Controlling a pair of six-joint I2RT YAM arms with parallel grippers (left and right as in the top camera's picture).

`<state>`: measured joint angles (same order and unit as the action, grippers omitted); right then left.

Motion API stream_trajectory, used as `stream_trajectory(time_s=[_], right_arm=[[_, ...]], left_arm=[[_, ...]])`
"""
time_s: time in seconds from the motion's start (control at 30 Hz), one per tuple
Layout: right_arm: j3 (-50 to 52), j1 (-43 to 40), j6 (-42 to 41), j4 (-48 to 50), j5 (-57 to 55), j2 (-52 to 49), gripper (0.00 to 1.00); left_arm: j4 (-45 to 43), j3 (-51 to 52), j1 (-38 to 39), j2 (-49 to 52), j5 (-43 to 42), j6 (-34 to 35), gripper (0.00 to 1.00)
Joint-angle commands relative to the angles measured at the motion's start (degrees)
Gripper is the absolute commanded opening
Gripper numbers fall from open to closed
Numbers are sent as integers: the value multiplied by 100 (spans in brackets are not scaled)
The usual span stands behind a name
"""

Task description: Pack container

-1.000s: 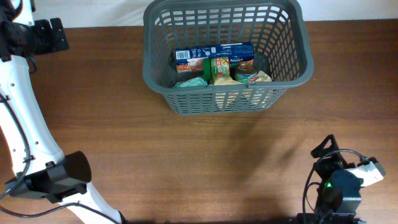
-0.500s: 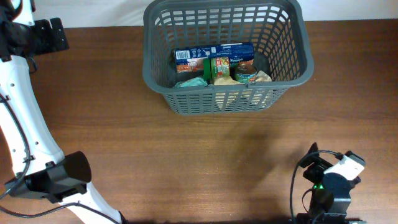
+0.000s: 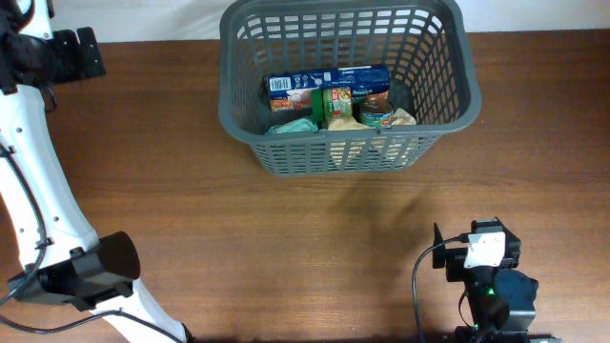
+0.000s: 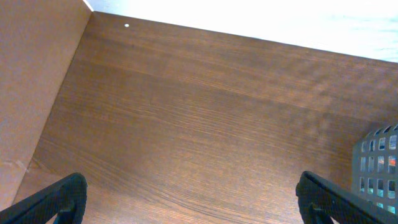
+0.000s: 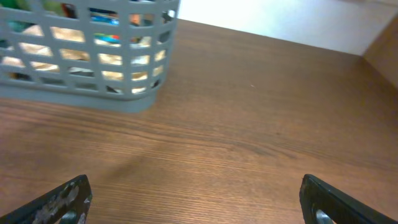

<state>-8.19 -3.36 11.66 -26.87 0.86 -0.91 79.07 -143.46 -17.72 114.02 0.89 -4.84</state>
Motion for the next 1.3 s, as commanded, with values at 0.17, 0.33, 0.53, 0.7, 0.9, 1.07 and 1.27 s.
stream_trajectory(time_s=[0.17,0.33,0.53,0.7,0.9,1.07,1.27], right_arm=[[216,-42,140,855,933,72,99],[326,-42,142,1110,796,72,99],[326,-42,142,1113,796,72,99],[328,-42,142,1113,796,72,99],[328,-42,142,1110,796,72,99],[328,-42,142,1110,796,70,99],[328,-42,142,1110,796,70,99]], left_arm=[[-9,2,-9,31,-20,76,99],[-9,2,-9,31,-20,74,99],[-9,2,-9,31,-20,74,99],[-9,2,-9,31,-20,76,99],[-9,2,-9,31,-20,76,99],[-9,2,-9,31,-20,76,99],[-4,2,35,22,-17,74,99]])
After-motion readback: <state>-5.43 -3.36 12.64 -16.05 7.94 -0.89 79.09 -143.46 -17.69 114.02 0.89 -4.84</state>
